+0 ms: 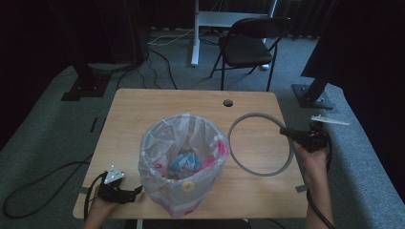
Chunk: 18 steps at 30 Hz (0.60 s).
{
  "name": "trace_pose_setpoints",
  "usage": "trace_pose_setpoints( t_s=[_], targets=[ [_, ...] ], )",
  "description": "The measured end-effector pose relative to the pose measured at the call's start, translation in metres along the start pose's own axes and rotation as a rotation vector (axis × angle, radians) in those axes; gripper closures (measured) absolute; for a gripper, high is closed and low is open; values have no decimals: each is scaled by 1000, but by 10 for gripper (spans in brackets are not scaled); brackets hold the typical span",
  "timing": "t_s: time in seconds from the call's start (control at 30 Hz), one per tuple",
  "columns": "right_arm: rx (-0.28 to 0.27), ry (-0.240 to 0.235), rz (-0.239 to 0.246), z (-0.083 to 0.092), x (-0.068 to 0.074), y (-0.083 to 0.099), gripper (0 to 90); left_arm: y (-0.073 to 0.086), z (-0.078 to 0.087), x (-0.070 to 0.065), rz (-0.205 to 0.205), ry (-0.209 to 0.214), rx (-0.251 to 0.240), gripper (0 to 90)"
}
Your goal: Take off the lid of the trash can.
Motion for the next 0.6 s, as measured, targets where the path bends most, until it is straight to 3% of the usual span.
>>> trace_pose_setpoints(
  t_s=[0.2,0.6],
  targets=[
    [38,1,-43,-17,-17,24,823,0,0,0,0,-1,-2,11],
    [100,49,-68,-42,-38,58,823,0,0,0,-1,-2,-1,11]
  ],
)
Point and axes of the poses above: each handheld gripper's, and its own axes: z roughly backward along the jaws, y roughly out of its underside, x roughly to its left, the point moved 4 cm from there along -z, roughly forward along the jaws
